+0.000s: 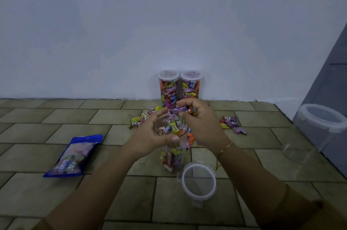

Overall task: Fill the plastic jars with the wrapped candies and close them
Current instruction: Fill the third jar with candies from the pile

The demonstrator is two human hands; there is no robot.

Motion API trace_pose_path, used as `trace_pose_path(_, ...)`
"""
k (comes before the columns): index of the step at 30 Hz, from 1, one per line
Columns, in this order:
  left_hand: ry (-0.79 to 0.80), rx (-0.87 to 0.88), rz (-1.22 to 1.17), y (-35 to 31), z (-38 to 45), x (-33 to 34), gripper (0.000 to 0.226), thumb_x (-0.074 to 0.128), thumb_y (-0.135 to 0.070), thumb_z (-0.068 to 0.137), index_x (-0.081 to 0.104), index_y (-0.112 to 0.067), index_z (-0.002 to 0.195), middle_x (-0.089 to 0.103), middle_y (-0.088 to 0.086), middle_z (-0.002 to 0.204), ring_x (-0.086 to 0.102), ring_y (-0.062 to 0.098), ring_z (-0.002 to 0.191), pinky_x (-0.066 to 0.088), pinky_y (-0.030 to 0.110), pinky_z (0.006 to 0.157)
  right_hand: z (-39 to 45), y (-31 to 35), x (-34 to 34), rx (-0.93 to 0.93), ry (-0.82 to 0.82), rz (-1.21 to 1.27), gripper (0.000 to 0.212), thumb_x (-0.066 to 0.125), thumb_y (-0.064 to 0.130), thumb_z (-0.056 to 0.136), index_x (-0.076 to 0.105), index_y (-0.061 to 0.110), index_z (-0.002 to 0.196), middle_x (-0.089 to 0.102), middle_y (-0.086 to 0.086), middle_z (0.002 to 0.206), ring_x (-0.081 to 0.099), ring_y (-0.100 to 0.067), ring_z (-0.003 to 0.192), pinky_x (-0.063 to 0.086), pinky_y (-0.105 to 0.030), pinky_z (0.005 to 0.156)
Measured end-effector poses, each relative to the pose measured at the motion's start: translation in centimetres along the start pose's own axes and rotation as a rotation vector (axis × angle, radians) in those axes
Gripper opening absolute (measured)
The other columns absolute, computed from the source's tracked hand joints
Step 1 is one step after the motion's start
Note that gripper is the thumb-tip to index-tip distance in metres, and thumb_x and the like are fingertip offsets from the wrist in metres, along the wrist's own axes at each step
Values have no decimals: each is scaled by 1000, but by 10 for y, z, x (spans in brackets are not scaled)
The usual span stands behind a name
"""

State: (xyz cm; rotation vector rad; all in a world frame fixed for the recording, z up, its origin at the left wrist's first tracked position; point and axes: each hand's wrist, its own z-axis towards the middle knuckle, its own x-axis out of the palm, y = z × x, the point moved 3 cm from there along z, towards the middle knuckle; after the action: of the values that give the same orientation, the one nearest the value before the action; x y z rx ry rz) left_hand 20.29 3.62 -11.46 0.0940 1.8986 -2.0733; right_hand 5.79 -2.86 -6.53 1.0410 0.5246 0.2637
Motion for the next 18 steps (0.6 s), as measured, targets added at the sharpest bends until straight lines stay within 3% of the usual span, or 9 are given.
trace_pose_path(4,3,21,88,1,-2,0,124,82,-71,30,29,-40,138,48,-16,132,49,1,120,43,5,79,-2,0,6,-43,67,-45,23,54,5,90,59,25,102,57,17,95,54,3,91,42,-4,75)
trace_pose_path(8,3,38,113,2,-2,-1,117,84,-59,38,31,-35,139,48,-13,135,49,-3,118,42,2,79,-5,-2,10,-77,137,-104,28,51,6,92,58,32,102,58,18,100,53,7,94,39,-1,78)
trace_pose_path(11,2,30,130,5,-1,-3,113,85,-52,44,33,-30,142,46,-10,140,50,-2,120,45,10,85,-6,-4,13,-104,171,-131,32,46,3,94,61,28,108,61,14,105,54,6,97,38,-2,82)
trace_pose_path(14,11,27,117,7,-1,-3,117,87,-60,41,35,-26,141,50,-10,137,50,3,123,47,27,97,-9,-2,16,-127,210,-114,36,43,0,94,61,29,107,59,22,97,53,16,93,37,0,81)
trace_pose_path(18,15,14,106,5,-1,-4,119,83,-67,35,34,-35,139,49,-14,136,49,0,122,44,10,84,-6,-4,13,-121,190,-122,32,44,4,96,63,24,113,61,15,106,54,10,98,39,-4,85)
